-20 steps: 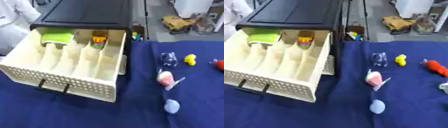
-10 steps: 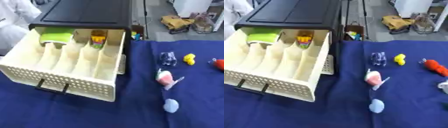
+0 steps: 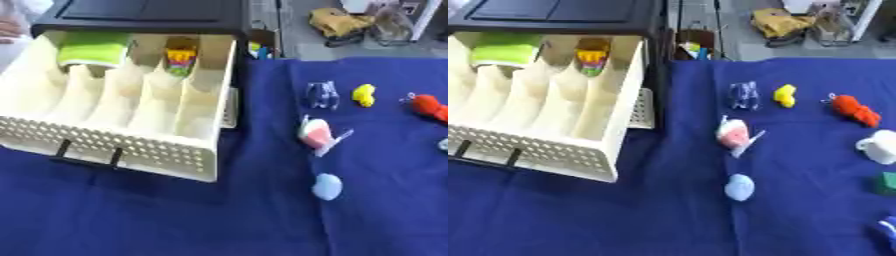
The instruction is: Pick up objects from table and place into drawer.
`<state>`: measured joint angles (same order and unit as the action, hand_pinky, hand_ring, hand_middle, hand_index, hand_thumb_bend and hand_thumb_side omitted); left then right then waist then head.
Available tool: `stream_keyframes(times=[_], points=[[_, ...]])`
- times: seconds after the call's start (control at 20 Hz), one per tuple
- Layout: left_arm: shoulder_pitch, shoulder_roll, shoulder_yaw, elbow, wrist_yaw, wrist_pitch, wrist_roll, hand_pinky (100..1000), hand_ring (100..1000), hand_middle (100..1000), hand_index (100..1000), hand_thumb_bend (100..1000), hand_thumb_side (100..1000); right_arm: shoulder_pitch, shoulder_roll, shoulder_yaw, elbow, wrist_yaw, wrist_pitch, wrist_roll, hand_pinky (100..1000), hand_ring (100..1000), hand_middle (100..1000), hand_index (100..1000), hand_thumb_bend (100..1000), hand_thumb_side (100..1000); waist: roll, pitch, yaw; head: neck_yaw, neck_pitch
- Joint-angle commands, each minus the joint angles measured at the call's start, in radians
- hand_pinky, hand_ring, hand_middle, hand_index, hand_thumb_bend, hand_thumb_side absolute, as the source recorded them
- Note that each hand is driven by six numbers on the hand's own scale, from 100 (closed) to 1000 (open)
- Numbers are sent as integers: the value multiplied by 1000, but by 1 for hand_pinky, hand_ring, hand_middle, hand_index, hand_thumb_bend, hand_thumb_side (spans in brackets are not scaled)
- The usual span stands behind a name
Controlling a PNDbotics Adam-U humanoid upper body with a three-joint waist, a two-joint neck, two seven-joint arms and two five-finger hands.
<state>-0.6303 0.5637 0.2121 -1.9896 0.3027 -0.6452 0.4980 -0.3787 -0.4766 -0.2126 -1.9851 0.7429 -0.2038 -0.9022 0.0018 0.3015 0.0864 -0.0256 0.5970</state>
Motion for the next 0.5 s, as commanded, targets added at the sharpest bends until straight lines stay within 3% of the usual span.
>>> stream_keyframes(times=[0.05, 0.1, 0.25, 0.35, 0.5], points=[[-2, 33, -3, -10, -2, -3, 2, 417, 486, 558, 758, 187, 971, -3, -63, 8, -15, -26, 41, -2, 589, 637, 533, 695, 100, 909, 1, -17, 1, -36, 9], [1, 33, -4, -10, -2, -2, 1, 416, 486, 558, 759, 173, 967, -3, -72, 12, -15, -32, 54, 2, 592, 638, 531, 697, 100, 885, 1, -17, 1, -45, 9], [9, 34, -4, -10, -3, -2, 0, 417, 491, 562, 762, 188, 972, -6, -114, 22, -15, -40, 94, 35, 596, 642, 534, 700, 100, 945, 0, -12, 3, -69, 7], [10, 35, -5, -10, -5, -3, 0, 418, 498, 566, 764, 191, 972, -14, -146, 27, -15, -44, 125, 64, 598, 644, 533, 700, 100, 1000, 0, -9, 5, -71, 7], [11, 36, -5, -10, -5, -4, 1, 418, 499, 567, 765, 191, 972, -26, -177, 30, -15, -39, 169, 106, 601, 647, 534, 702, 100, 1000, -1, -8, 5, -70, 8]])
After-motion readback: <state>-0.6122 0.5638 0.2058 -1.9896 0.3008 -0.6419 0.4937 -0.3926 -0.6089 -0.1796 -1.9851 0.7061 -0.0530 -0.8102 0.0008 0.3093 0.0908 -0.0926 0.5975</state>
